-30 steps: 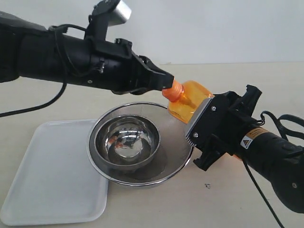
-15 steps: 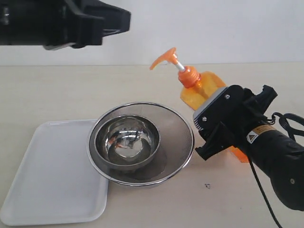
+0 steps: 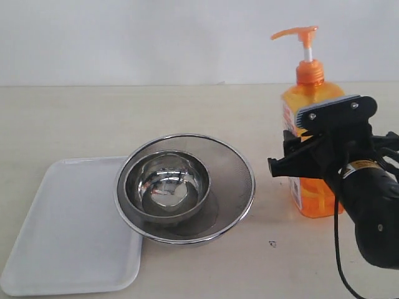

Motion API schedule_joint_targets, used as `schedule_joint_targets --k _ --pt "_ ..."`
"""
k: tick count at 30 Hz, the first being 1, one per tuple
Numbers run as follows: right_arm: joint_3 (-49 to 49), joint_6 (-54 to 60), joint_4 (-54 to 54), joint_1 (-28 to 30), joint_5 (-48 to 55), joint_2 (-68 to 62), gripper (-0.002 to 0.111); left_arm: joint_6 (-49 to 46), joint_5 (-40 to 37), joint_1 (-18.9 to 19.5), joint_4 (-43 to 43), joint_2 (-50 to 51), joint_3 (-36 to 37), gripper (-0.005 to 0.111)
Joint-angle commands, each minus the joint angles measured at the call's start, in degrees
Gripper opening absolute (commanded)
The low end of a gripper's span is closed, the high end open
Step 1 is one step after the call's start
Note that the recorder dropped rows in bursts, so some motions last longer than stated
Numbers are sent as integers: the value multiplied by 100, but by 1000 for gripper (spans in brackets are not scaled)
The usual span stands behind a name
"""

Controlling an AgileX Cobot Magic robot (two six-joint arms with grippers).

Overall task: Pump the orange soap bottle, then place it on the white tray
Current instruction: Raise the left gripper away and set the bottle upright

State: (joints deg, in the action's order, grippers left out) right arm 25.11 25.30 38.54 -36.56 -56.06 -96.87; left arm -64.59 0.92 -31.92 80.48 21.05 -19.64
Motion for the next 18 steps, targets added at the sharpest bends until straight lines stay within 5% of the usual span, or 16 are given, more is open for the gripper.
schedule_joint_targets --k 1,4,18 --pt "25 -461 326 5 -367 77 0 76 214 3 179 -1413 632 5" --pt "25 -866 326 5 -281 77 0 76 227 3 179 -2105 980 5" --pt "25 -792 288 5 -778 114 0 13 817 3 131 -1962 1574 5"
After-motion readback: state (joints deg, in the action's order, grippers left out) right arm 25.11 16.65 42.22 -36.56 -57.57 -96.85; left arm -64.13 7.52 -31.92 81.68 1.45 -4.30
